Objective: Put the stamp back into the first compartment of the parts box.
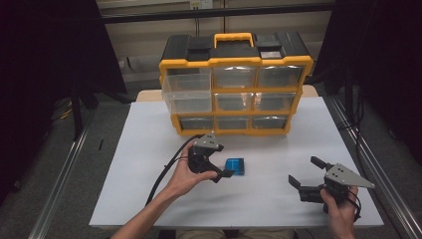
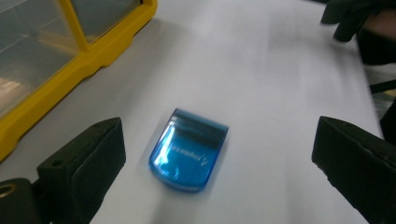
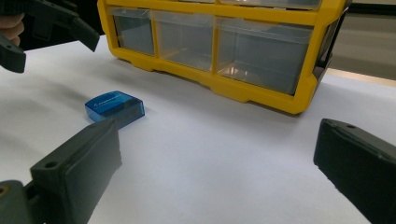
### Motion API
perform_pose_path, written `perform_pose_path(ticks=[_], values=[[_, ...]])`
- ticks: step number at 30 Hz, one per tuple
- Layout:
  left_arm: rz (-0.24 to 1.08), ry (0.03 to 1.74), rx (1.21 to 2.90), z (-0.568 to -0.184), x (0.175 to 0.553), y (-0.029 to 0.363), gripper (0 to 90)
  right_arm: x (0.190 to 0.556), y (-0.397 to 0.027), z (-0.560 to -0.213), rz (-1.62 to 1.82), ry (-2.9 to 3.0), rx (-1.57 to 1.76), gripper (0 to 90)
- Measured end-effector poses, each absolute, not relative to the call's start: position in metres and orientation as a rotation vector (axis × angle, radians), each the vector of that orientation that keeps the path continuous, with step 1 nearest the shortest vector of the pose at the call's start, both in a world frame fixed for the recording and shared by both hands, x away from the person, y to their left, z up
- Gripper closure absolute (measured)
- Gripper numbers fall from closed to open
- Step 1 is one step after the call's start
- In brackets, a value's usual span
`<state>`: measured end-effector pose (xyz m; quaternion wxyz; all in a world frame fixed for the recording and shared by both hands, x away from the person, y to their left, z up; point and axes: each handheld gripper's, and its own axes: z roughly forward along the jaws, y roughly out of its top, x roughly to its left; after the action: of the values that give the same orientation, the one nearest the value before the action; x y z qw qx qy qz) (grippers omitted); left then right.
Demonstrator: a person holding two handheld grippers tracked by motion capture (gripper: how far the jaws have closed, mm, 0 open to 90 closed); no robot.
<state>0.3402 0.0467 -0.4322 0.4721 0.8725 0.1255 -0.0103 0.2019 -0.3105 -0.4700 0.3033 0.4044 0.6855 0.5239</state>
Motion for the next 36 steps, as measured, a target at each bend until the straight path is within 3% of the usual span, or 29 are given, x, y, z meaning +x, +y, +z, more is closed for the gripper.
perform_pose_path(ticks=[25,36], values=[[-0.002,0.123,2.408,-0.449,0.367,-0.004,7.4,0.203,-0.31,-0.471,1.382,1.825,1.084,0.4],[-0.027,0.093,2.499,-0.461,0.367,-0.013,16.5,0.203,-0.31,-0.471,1.381,1.826,1.078,0.3]])
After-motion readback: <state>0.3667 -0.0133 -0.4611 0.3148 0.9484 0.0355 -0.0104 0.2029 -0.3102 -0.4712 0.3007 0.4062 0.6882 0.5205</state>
